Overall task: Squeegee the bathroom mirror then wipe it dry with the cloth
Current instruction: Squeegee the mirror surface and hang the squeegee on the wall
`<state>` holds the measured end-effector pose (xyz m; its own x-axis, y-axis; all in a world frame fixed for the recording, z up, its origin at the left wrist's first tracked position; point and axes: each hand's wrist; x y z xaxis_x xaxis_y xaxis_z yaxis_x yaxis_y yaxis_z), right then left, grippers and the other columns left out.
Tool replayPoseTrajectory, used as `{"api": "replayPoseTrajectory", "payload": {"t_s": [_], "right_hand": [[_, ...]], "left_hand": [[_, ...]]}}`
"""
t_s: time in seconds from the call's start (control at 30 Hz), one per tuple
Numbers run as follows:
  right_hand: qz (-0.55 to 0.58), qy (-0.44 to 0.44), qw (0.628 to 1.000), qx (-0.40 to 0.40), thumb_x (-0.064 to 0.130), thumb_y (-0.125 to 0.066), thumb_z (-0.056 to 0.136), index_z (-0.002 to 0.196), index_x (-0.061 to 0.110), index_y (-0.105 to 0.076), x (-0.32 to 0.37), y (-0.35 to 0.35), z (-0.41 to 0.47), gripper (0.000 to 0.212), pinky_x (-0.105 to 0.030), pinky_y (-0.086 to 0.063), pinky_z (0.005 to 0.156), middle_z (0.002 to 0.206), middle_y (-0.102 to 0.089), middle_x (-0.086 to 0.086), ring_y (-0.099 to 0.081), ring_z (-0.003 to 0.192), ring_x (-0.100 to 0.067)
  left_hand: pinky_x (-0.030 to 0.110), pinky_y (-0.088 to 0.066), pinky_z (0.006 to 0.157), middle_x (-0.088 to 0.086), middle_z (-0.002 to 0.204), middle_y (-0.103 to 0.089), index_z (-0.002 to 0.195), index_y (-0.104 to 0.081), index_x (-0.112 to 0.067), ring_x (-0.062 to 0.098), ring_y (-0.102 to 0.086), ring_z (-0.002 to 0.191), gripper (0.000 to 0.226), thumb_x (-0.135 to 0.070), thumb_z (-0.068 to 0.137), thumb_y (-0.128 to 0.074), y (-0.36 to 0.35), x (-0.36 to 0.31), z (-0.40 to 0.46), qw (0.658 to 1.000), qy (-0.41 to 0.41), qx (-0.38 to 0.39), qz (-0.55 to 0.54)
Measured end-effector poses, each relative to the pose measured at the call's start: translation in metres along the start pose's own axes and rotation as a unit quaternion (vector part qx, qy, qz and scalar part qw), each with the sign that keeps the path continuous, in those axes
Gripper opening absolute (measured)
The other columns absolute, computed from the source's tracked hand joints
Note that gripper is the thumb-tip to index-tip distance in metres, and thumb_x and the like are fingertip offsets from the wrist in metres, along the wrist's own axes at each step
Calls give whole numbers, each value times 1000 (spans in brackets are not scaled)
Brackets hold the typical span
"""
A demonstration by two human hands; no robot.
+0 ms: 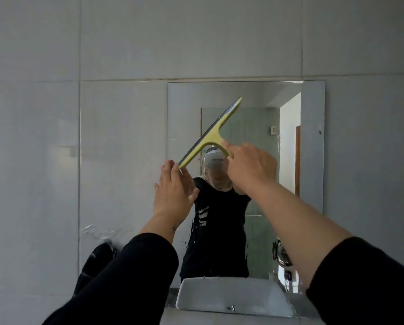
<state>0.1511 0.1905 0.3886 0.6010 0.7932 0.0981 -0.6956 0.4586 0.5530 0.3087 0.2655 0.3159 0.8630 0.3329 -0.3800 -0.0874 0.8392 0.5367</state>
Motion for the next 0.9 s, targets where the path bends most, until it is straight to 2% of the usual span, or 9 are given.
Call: {"api": "replayPoseTrajectory", "payload": {"t_s": [0.17,0.4,0.5,0.57,0.7,0.83,0.9], "right_hand": [[-47,-3,999,18,26,-40,99,140,51,-33,-34,14,-3,49,-31,-38,67,108,-58,-4,-60,95,-30],[-70,-33,997,17,30,-37,100,138,57,-31,-81,25,-14,47,-31,-38,65,92,-48,-2,-59,89,-30],[-58,-69,996,18,29,-37,99,137,58,-31,-101,28,-19,48,-32,-38,67,97,-52,-3,-58,94,-31],[-44,-95,994,15,30,-39,99,137,57,-32,-114,29,-24,48,-31,-38,69,108,-57,-5,-59,98,-32],[5,-160,987,6,32,-41,99,139,52,-32,-133,27,-40,46,-33,-40,73,120,-62,-8,-59,104,-34],[67,-219,973,-1,31,-39,99,143,45,-31,-136,16,-61,47,-36,-46,80,124,-61,-9,-58,108,-34],[101,-238,966,-8,30,-39,99,144,42,-31,-128,9,-68,47,-35,-45,79,124,-61,-8,-58,109,-33]], "left_hand": [[52,-17,116,6,159,4,148,-8,-13,22,1,147,86,-34,86,-62,-11,-13,1,1000,-15,21,13],[50,-12,116,8,159,8,149,-6,-16,25,-2,147,88,-42,86,-62,-25,-16,-1,999,-21,45,16],[49,-14,116,9,158,12,150,-6,-15,28,-9,145,90,-45,86,-61,-27,-16,-1,998,-23,50,34],[49,-14,116,8,158,14,150,-5,-15,27,-8,146,91,-46,85,-61,-29,-15,-1,998,-25,52,38],[52,-22,114,6,158,13,150,-7,-15,29,-9,145,95,-48,81,-65,-34,-11,0,998,-31,44,33],[51,-21,115,7,158,15,150,-5,-14,31,-6,146,102,-49,78,-68,-37,-13,0,997,-29,49,44],[50,-24,114,8,158,16,151,-4,-14,34,-9,145,107,-50,75,-71,-37,-14,0,997,-24,52,50]]}}
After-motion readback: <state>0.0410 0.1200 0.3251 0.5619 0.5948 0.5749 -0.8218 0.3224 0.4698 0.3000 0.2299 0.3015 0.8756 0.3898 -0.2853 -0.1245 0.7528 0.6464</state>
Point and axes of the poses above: each hand's wrist, its own z-axis towards the middle knuckle, its own y-axis out of the back of the hand, x = y × z
